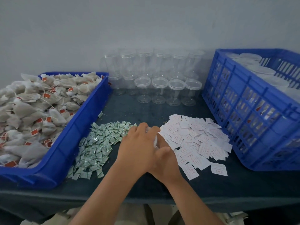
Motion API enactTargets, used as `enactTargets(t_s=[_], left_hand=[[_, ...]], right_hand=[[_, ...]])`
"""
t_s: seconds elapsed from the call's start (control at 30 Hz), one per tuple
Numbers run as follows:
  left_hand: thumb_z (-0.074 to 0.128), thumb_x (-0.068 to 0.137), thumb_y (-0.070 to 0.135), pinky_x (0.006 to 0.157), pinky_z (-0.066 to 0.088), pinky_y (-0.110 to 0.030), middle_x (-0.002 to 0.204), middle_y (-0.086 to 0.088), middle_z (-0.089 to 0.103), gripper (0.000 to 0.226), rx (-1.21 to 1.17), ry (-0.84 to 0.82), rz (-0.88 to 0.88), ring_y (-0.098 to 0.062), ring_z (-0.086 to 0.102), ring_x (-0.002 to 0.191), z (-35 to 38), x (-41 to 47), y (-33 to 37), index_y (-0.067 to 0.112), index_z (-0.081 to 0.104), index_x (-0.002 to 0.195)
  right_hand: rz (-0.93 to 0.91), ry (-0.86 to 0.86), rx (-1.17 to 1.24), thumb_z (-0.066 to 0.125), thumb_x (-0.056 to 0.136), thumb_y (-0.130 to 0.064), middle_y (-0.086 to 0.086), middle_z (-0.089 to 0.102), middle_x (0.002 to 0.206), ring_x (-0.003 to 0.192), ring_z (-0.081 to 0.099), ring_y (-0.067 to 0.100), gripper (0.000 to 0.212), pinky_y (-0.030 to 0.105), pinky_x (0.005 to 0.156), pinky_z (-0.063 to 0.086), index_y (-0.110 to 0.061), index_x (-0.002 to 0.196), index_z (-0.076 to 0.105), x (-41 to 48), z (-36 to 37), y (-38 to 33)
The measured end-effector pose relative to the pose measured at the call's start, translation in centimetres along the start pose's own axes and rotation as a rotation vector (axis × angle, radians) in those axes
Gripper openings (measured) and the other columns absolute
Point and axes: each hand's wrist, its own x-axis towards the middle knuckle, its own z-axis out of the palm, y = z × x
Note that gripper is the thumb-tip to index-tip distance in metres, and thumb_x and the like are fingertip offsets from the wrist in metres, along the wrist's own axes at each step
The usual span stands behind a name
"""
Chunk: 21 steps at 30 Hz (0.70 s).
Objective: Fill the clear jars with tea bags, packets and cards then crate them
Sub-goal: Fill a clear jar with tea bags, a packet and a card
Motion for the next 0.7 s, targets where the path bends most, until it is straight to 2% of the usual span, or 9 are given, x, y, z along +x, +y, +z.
enactTargets(t_s=[0.13,0.27,0.37,0.47,0.5,0.57,0.6,0.67,0.7], left_hand=[[0.048,0.084,0.085,0.099,0.049,-0.043,0.136,0.006,0.046,0.072,0.09,-0.043,0.039,-0.022,0.047,0.124,0.1,1.2,0.8,0.041,0.044,0.141],[0.047,0.08,0.09,0.103,0.047,-0.041,0.135,0.016,0.047,0.07,-0.021,-0.071,0.183,-0.014,0.045,0.127,0.0,1.8,0.1,0.047,0.052,0.135],[0.06,0.084,0.076,0.099,0.048,-0.034,0.126,0.023,0.058,0.044,-0.198,-0.011,0.282,-0.003,0.052,0.122,-0.1,2.2,-0.6,0.046,0.07,0.114],[0.065,0.088,0.058,0.094,0.052,-0.035,0.112,0.021,0.07,0.025,-0.438,0.024,0.339,-0.003,0.063,0.112,-0.2,2.5,-1.6,0.039,0.081,0.094],[0.066,0.09,0.051,0.094,0.054,-0.037,0.11,0.019,0.072,0.024,-0.507,0.004,0.351,-0.006,0.066,0.111,-0.3,2.5,-2.0,0.034,0.083,0.092],[0.072,0.093,0.036,0.096,0.054,-0.042,0.111,0.014,0.075,0.016,-0.605,-0.061,0.364,-0.011,0.069,0.113,-0.5,2.5,-2.7,0.027,0.085,0.097],[0.075,0.094,0.029,0.1,0.053,-0.042,0.115,0.013,0.075,0.015,-0.626,-0.09,0.36,-0.01,0.068,0.117,-0.7,2.4,-3.0,0.027,0.084,0.105],[0.077,0.094,0.03,0.111,0.048,-0.038,0.131,0.02,0.069,0.036,-0.618,-0.152,0.286,0.0,0.058,0.13,-1.3,2.1,-3.1,0.035,0.073,0.13],[0.075,0.094,0.039,0.116,0.043,-0.034,0.139,0.026,0.061,0.049,-0.564,-0.17,0.221,0.006,0.049,0.135,-1.6,1.9,-3.0,0.042,0.062,0.142]], right_hand=[[-0.035,0.044,-0.126,0.06,0.095,-0.039,-0.01,0.057,0.104,0.093,0.062,0.012,0.028,0.038,0.077,0.058,-0.022,0.115,0.054,-0.1,0.1,0.3],[0.075,0.088,-0.032,0.074,0.085,-0.045,-0.01,0.06,0.115,0.103,0.066,0.013,0.057,0.04,0.084,0.06,-0.024,0.132,0.049,-0.3,-0.4,0.4],[0.107,0.039,-0.127,0.073,0.074,-0.054,-0.011,0.066,0.121,0.104,0.069,0.011,0.07,0.038,0.085,0.062,-0.034,0.134,0.043,-0.5,-0.7,0.5],[0.186,0.001,0.014,0.079,0.068,-0.055,-0.02,0.072,0.115,0.105,0.071,0.004,0.062,0.039,0.086,0.063,-0.038,0.124,0.06,-0.5,-1.0,0.6],[0.178,-0.002,0.059,0.084,0.068,-0.054,-0.022,0.072,0.116,0.108,0.072,0.003,0.063,0.033,0.087,0.062,-0.042,0.125,0.061,-0.6,-1.0,0.7],[0.133,-0.002,0.081,0.092,0.07,-0.053,-0.026,0.07,0.119,0.11,0.071,0.0,0.066,0.018,0.084,0.058,-0.053,0.125,0.056,-0.7,-1.1,0.2],[0.112,0.003,0.092,0.093,0.073,-0.051,-0.025,0.071,0.118,0.108,0.072,0.0,0.063,0.015,0.081,0.057,-0.054,0.124,0.056,-0.6,-1.1,-0.1],[0.06,0.03,0.117,0.09,0.08,-0.047,-0.021,0.071,0.113,0.104,0.073,0.004,0.053,0.015,0.079,0.057,-0.046,0.121,0.057,-0.6,-1.0,-0.4],[0.037,0.048,0.121,0.089,0.082,-0.046,-0.021,0.07,0.112,0.103,0.072,0.004,0.051,0.014,0.08,0.055,-0.044,0.121,0.057,-0.6,-1.0,-0.4]])
